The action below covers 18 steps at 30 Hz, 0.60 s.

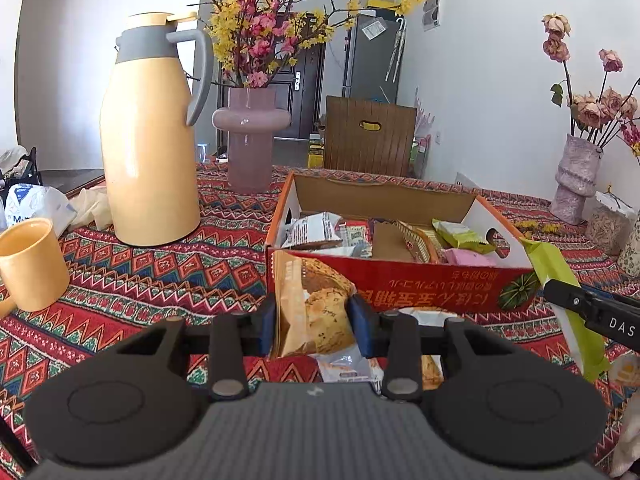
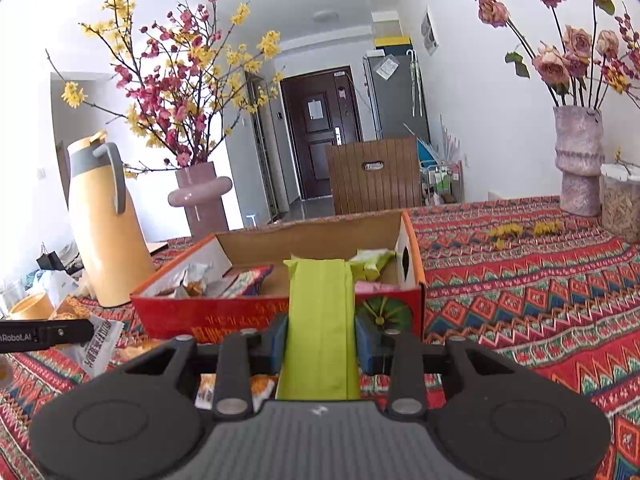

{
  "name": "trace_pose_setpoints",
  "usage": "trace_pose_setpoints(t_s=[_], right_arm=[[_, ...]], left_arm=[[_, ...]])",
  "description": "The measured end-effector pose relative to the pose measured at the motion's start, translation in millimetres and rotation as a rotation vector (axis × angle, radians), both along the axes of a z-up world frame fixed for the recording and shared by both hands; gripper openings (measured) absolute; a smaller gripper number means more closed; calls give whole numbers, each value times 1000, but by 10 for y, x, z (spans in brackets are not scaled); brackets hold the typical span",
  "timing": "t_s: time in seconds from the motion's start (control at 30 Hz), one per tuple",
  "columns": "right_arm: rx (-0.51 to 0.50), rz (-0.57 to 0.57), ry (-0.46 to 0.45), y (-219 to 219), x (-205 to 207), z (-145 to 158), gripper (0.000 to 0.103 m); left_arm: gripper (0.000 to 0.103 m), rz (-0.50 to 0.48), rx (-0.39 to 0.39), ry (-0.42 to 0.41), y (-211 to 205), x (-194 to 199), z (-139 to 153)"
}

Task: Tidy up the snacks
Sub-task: 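Carry both packets into the box and open both grippers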

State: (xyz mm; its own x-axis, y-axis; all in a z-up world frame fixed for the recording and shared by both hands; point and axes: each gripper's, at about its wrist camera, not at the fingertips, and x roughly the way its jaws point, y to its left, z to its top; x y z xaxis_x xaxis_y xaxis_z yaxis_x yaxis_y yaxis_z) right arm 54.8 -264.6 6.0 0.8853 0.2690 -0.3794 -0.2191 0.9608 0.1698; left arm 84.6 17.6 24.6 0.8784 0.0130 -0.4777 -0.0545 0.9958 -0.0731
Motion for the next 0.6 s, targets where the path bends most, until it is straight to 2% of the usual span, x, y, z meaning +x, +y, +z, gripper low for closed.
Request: trace_pose_setpoints(t_s=[0.6], right_arm=[[11,7,-82,209,556,369,34]], left_arm=[[39,5,-1,-109,-148,438,397]])
